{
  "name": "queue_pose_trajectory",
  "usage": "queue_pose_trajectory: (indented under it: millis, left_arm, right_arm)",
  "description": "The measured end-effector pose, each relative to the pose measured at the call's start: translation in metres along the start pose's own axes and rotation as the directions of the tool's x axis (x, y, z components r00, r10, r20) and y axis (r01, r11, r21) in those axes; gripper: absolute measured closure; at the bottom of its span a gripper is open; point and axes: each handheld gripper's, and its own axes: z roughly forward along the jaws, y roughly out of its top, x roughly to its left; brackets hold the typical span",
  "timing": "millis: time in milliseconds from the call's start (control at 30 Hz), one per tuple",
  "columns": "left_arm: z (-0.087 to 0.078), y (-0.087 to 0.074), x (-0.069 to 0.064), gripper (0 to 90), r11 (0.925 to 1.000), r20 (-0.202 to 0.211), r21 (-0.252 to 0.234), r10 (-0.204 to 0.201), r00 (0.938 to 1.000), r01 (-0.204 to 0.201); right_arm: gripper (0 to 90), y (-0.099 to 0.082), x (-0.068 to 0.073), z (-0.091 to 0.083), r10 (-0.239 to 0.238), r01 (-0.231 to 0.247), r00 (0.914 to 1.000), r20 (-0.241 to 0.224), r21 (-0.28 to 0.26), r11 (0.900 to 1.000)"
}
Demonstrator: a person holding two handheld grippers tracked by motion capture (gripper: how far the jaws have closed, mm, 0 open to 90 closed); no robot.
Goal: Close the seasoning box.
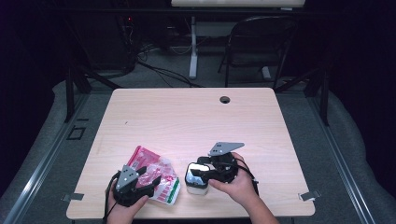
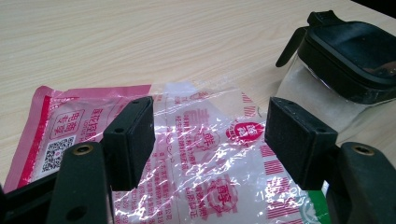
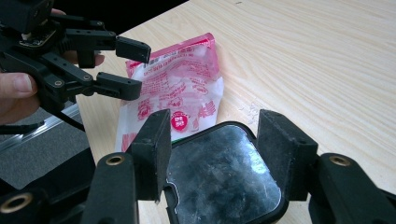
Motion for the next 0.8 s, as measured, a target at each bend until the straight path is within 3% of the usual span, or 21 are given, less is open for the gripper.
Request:
queue_pose_trajectory:
  millis: [800]
  left_arm:
    - [-0.0015,-0.0004,0.0074,33.3,0.9999,-0.021,-0.006,-0.015,0.9997,0.015]
  right_arm:
    - [44.7,-0.0001,-0.0054,-0.0038,0.024,-0.024,0.9996,0.014,-0.017,0.9996]
